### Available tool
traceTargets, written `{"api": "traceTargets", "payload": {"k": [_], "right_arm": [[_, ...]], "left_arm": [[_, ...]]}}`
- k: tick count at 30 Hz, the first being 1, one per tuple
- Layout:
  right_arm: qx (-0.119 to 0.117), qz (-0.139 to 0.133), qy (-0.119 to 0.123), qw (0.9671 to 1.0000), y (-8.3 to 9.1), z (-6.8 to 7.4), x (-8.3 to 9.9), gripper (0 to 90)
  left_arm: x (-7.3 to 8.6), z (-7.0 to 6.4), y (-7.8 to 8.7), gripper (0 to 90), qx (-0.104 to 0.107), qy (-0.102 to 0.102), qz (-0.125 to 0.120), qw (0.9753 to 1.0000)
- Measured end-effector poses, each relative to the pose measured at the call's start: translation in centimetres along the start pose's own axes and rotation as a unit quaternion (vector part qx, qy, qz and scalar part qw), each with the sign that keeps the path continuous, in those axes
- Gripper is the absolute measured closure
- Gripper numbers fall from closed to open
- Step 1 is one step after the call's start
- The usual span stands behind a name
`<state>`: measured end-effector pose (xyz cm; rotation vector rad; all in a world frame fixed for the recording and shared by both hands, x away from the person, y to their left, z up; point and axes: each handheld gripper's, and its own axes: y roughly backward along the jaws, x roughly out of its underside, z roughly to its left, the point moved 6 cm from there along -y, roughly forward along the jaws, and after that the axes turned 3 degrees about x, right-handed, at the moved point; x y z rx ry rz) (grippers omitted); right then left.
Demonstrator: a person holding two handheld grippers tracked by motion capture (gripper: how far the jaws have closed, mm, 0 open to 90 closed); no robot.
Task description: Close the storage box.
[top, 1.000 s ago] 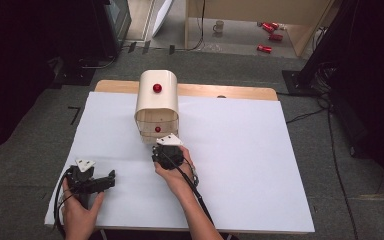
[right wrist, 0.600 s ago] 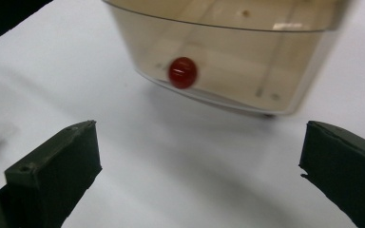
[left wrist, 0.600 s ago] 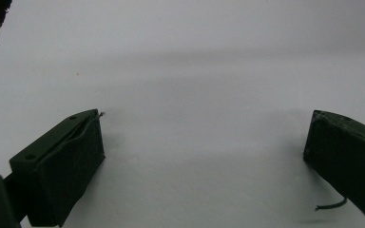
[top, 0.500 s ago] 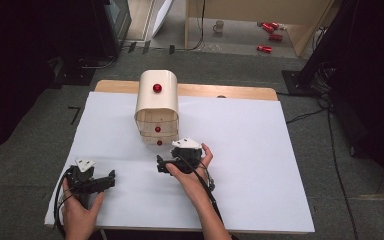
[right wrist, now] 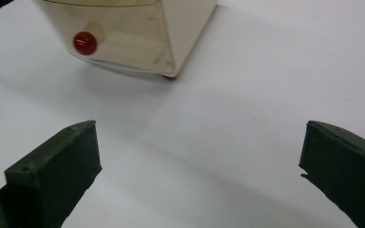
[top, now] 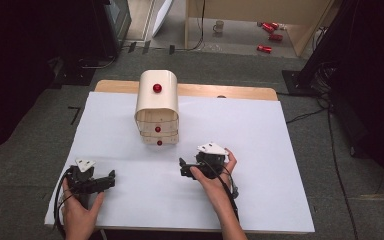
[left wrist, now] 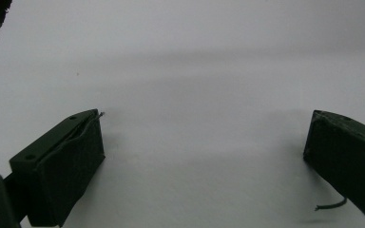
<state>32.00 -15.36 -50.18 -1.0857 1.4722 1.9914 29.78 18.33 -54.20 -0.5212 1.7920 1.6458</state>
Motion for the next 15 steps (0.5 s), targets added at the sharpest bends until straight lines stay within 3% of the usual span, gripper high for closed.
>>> {"api": "traceTargets", "payload": {"k": [5,15], "right_arm": [[0.022,0.003,-0.013,0.9997,1.4,-2.8,0.9,0.0],[0.057,0.003,-0.028,0.998,3.3,-6.5,2.2,0.0]], "left_arm": [[0.0,0.0,0.0,0.0,0.0,0.0,0.0,1.0],[0.0,0.0,0.0,0.0,0.0,0.0,0.0,1.0]]}}
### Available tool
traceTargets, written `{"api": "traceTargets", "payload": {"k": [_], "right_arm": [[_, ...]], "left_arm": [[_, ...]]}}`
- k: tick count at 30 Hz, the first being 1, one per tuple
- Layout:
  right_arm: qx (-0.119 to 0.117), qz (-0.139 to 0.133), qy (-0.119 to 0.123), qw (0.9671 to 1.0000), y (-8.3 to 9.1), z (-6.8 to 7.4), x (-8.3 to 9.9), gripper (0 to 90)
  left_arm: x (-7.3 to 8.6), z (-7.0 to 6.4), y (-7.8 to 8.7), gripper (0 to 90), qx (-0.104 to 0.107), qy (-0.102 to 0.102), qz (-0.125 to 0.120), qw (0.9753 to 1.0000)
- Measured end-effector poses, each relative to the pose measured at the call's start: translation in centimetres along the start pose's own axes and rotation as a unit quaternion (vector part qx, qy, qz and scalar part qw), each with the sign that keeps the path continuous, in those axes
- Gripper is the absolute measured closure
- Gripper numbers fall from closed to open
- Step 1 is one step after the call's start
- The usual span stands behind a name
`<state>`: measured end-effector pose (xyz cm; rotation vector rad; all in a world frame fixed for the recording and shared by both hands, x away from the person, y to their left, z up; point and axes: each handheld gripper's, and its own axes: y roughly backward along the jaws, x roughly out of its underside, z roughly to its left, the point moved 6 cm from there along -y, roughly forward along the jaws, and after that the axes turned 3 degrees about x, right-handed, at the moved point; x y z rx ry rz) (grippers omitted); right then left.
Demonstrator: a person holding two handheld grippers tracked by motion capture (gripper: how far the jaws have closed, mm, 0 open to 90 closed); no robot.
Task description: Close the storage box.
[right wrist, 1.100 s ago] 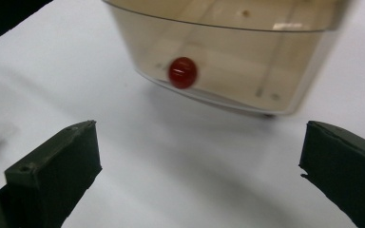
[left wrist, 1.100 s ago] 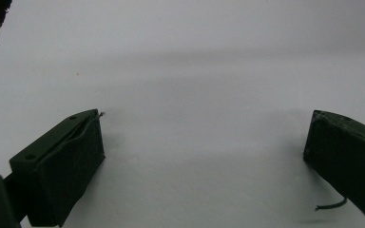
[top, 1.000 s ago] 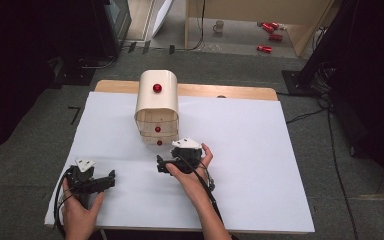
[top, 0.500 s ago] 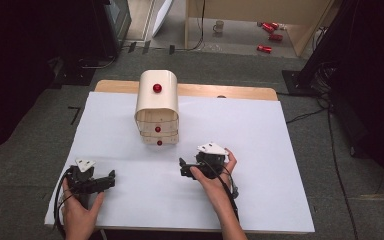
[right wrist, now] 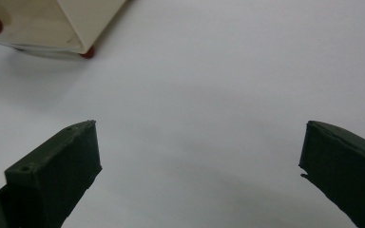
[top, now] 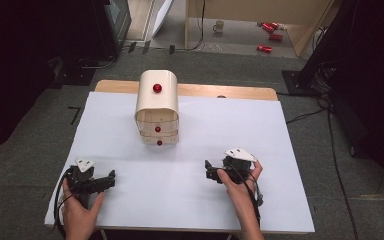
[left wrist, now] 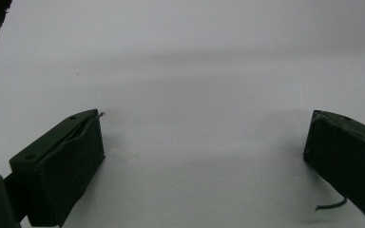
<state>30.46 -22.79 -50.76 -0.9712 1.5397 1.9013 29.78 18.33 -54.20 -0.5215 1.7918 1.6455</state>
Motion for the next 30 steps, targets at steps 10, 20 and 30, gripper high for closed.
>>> {"api": "traceTargets", "payload": {"k": [10,20,30], "right_arm": [[0.048,0.011,-0.016,0.9987,2.1,-5.0,2.3,0.0],[0.077,0.007,-0.041,0.9962,3.6,-8.4,3.5,0.0],[0.14,0.027,-0.044,0.9888,4.7,-12.1,5.8,0.0]], "left_arm": [[0.0,0.0,0.0,0.0,0.0,0.0,0.0,1.0],[0.0,0.0,0.0,0.0,0.0,0.001,0.0,1.0],[0.0,0.0,0.0,0.0,0.0,0.0,0.0,1.0]]}}
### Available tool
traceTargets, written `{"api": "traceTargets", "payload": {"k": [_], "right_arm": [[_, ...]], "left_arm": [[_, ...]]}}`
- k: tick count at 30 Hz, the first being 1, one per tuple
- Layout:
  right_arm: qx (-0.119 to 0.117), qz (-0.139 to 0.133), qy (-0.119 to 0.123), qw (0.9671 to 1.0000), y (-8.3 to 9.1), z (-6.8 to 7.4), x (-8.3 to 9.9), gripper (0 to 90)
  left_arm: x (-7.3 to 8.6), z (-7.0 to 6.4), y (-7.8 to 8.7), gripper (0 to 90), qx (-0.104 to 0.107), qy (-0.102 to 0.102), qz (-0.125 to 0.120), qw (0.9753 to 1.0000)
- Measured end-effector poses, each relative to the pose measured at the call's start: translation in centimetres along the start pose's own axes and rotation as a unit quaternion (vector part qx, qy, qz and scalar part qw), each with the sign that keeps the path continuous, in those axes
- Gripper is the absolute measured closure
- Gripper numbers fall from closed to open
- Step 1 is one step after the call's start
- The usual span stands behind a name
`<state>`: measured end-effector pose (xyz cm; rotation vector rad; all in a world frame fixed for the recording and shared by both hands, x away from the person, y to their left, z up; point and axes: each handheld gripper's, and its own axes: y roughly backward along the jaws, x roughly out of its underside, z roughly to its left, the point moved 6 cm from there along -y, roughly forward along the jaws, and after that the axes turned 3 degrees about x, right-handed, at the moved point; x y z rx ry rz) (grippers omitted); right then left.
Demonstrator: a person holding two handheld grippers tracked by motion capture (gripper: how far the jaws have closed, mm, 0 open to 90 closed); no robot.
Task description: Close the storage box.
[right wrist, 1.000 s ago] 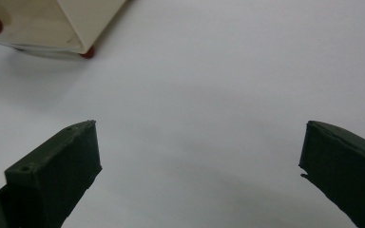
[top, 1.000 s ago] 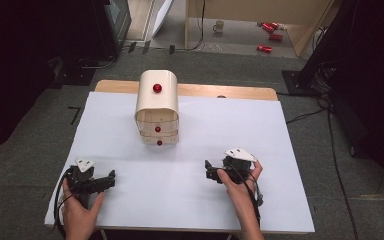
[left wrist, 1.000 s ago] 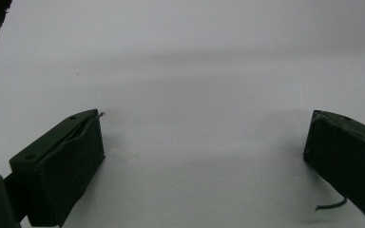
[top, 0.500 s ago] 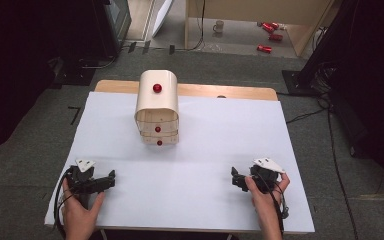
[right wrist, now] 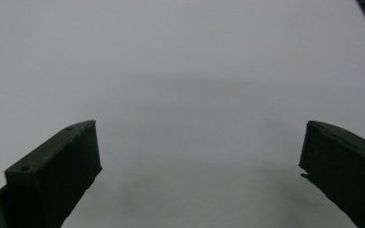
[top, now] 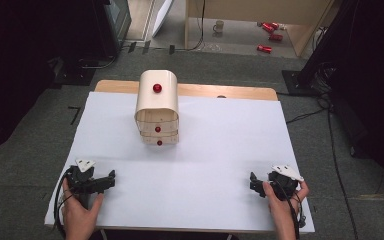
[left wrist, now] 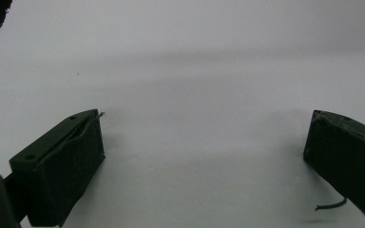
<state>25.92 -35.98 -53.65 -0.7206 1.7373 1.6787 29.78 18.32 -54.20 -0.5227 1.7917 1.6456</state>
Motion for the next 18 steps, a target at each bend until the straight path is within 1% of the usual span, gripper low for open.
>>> {"api": "traceTargets", "payload": {"k": [1,2,3,4,6,7,18], "right_arm": [[0.0,0.0,0.0,1.0,0.0,0.0,0.0,0.0],[0.005,0.003,0.006,1.0,-0.16,-0.08,0.26,0.0],[0.004,0.011,0.011,0.9999,-0.39,-0.07,0.6,0.0],[-0.003,0.019,0.01,0.9998,-0.56,-0.06,0.71,0.0],[-0.005,0.023,0.009,0.9997,-0.63,-0.05,0.7,0.0],[-0.003,0.024,0.013,0.9996,-0.68,-0.04,0.73,0.0],[0.0,0.022,0.014,0.9997,-0.69,0.01,0.8,0.0]], "left_arm": [[0.0,0.0,0.0,0.0,0.0,0.0,0.0,1.0],[0.0,0.0,0.0,0.0,0.0,0.0,0.0,1.0],[0.01,0.0,0.0,0.0,0.0,0.0,0.0,1.0],[0.0,-0.01,0.0,0.0,0.0,0.0,0.0,1.0],[0.0,-0.01,-0.01,0.0,0.0,0.001,-0.001,1.0],[0.0,-0.01,-0.01,0.0,0.0,0.001,-0.001,1.0],[0.0,0.0,0.0,0.0,0.0,0.0,0.0,1.0]]}}
